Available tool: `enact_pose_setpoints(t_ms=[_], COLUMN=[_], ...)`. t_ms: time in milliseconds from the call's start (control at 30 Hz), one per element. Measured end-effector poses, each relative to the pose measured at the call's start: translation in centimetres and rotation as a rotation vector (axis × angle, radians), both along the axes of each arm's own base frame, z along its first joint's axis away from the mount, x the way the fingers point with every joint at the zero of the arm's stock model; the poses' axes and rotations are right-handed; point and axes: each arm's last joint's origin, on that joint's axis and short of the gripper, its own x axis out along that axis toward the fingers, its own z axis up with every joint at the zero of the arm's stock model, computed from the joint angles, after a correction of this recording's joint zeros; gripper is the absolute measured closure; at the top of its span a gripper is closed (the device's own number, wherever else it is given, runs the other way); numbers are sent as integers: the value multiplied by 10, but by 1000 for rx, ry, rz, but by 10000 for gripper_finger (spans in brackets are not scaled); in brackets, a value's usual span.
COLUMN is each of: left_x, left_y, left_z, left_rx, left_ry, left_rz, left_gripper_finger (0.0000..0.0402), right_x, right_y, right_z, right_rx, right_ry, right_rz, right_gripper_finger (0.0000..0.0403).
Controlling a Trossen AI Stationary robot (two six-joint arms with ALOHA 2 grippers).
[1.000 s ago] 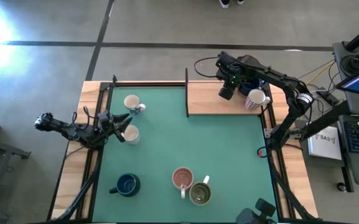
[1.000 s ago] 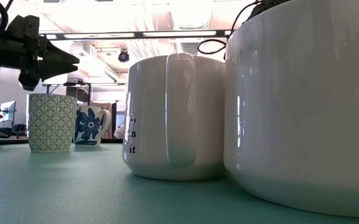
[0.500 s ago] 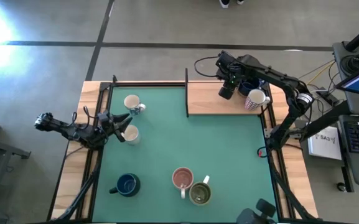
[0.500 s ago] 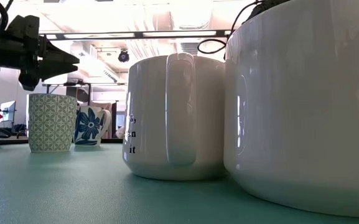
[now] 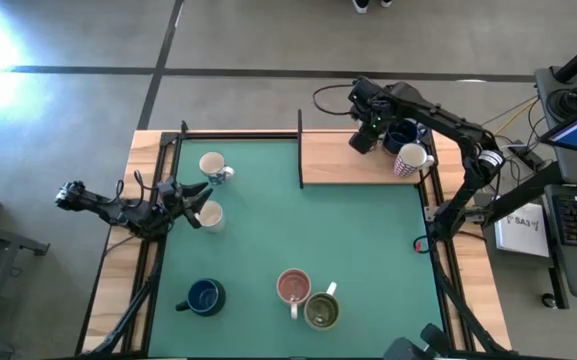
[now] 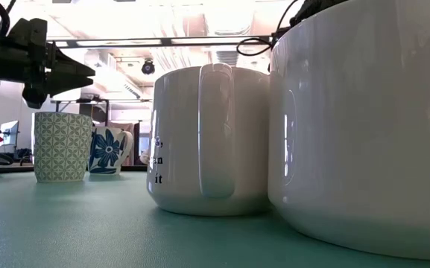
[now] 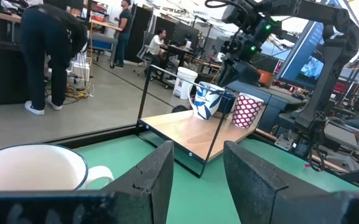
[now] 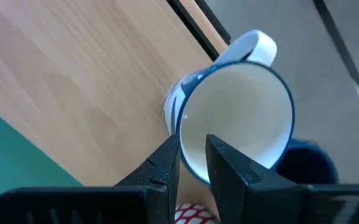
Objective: Place coffee mugs
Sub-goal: Put the bottom blue white pattern mug on the shelf, then put the green white mug on the shelf
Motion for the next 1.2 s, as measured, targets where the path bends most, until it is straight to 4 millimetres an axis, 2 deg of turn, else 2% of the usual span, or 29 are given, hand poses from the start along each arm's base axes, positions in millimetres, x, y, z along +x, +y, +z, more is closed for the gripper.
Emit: enact_pose_setpoints(t_ms=[167, 300, 433, 600, 833, 1033, 1200], left_x=[0, 0, 0, 0, 0, 0, 0], left_y=[0, 0, 0, 0, 0, 0, 0], left_z=[0, 0, 0, 0, 0, 0, 0], left_rx=[0, 0, 0, 0, 0, 0, 0], left_ry=[0, 0, 0, 0, 0, 0, 0], left_rz=[0, 0, 0, 0, 0, 0, 0], left_gripper_finger=[278, 278, 278, 278, 278, 278, 278], right_x=[-1, 3, 10, 21, 45, 68, 75], right_y=[4, 15, 33, 67, 131, 205, 270], right_z=[5, 10, 18, 31, 36, 25, 14], right_rx=[16, 18, 10, 9, 174, 227, 232], right_ry=[-11, -36, -75, -147, -258, -193, -133], right_rz=[-66, -72, -75, -69, 5, 294, 543], right_gripper_finger=[329, 328, 334, 339, 338, 339, 338])
